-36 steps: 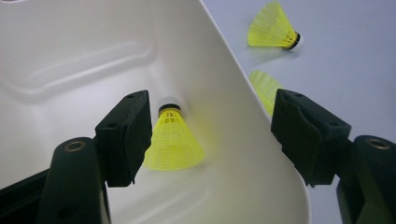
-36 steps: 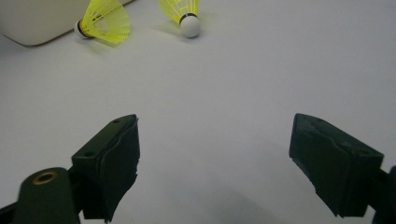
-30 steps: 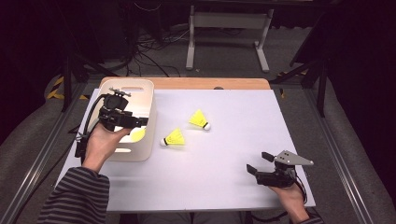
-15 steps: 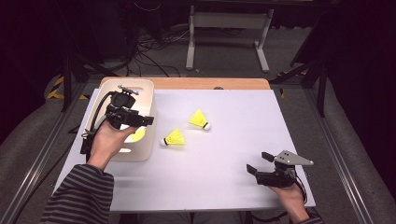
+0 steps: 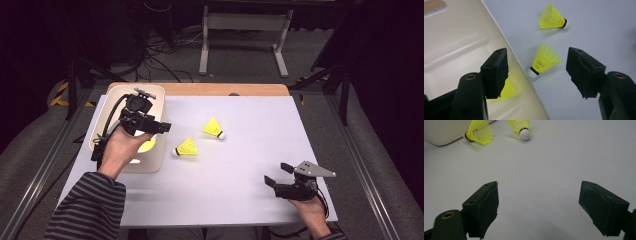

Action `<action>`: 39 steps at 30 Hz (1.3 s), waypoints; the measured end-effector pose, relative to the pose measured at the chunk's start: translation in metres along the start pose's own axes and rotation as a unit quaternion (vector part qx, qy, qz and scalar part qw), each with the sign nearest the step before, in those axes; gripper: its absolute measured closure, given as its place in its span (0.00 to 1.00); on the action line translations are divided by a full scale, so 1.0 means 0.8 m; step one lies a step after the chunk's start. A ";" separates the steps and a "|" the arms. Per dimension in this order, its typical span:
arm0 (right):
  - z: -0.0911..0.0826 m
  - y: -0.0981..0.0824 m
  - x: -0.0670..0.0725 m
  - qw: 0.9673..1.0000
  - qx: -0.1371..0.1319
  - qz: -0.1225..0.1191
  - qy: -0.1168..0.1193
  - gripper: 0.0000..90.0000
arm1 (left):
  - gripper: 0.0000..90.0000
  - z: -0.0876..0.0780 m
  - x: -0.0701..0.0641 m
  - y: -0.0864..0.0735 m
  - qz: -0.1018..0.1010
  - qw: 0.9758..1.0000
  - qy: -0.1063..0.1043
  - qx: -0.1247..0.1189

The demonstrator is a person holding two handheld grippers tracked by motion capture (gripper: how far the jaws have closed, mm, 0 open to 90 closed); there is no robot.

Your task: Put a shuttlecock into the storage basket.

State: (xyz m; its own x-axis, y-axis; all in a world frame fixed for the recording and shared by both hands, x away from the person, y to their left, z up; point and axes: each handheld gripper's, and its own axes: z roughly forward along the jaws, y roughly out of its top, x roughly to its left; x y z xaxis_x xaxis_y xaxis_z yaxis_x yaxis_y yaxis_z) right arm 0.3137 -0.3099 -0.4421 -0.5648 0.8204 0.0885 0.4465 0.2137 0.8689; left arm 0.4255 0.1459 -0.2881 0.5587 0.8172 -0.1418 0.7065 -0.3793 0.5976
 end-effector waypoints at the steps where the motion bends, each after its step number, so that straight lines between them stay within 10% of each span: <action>1: 0.000 0.000 0.000 1.000 -0.001 0.001 -0.001 0.19 | 0.39 0.000 -0.001 0.001 0.001 1.000 -0.001 0.001; 39: -0.003 -0.001 0.001 1.000 -0.006 -0.001 0.005 0.19 | 0.39 0.030 -0.063 0.017 0.049 0.999 -0.012 0.018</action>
State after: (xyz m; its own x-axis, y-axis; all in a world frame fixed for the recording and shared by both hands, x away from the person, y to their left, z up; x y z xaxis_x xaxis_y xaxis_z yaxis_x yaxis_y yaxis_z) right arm 0.3114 -0.3107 -0.4412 -0.5731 0.8144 0.0909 0.4371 0.2101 0.8745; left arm 0.4171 0.0891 -0.2919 0.6364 0.7645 -0.1026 0.6624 -0.4735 0.5806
